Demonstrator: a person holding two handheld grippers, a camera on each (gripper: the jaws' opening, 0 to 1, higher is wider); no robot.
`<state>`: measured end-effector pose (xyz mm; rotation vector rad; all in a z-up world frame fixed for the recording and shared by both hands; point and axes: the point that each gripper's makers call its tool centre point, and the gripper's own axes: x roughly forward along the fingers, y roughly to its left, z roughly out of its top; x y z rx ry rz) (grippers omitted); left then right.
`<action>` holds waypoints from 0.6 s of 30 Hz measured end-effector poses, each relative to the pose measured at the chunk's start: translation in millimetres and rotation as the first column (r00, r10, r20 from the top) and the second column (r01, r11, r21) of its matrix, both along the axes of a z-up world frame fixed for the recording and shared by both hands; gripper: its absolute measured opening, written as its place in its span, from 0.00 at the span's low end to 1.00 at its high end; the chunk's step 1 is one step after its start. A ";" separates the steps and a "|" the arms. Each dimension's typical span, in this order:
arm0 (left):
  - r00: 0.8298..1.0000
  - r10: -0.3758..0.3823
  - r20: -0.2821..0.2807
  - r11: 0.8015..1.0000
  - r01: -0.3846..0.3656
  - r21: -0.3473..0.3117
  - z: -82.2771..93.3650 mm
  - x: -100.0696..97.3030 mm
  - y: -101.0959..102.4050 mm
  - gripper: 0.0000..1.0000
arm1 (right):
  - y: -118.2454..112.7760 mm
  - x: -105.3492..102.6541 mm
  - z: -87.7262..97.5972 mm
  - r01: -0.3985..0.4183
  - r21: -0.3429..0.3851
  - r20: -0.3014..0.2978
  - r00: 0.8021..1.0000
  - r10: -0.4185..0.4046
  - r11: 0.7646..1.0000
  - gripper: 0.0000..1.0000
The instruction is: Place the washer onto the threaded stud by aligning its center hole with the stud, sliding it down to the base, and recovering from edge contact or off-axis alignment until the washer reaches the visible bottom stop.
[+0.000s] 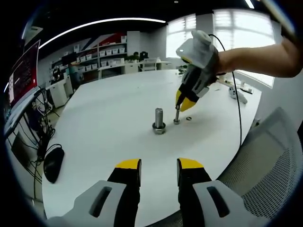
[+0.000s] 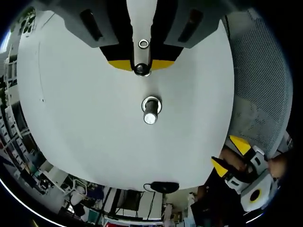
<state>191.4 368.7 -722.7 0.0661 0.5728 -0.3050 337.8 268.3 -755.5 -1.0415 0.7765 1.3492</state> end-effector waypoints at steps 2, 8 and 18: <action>1.000 -0.001 0.000 1.000 0.001 0.000 -0.2 -0.1 -0.1 0.28 | 1.9 -1.0 -3.1 -0.016 -0.011 -0.005 1.000 0.016 1.000 0.14; 1.000 -0.009 -0.006 1.000 0.009 -0.011 -1.1 -0.9 -2.1 0.28 | 2.6 -0.2 -14.0 -0.023 -0.048 0.000 1.000 0.023 0.999 0.14; 1.000 -0.009 -0.007 1.000 0.009 -0.002 -1.7 -2.0 -1.9 0.28 | -1.0 -6.2 -28.2 -0.045 -0.067 -0.043 0.998 0.042 0.997 0.16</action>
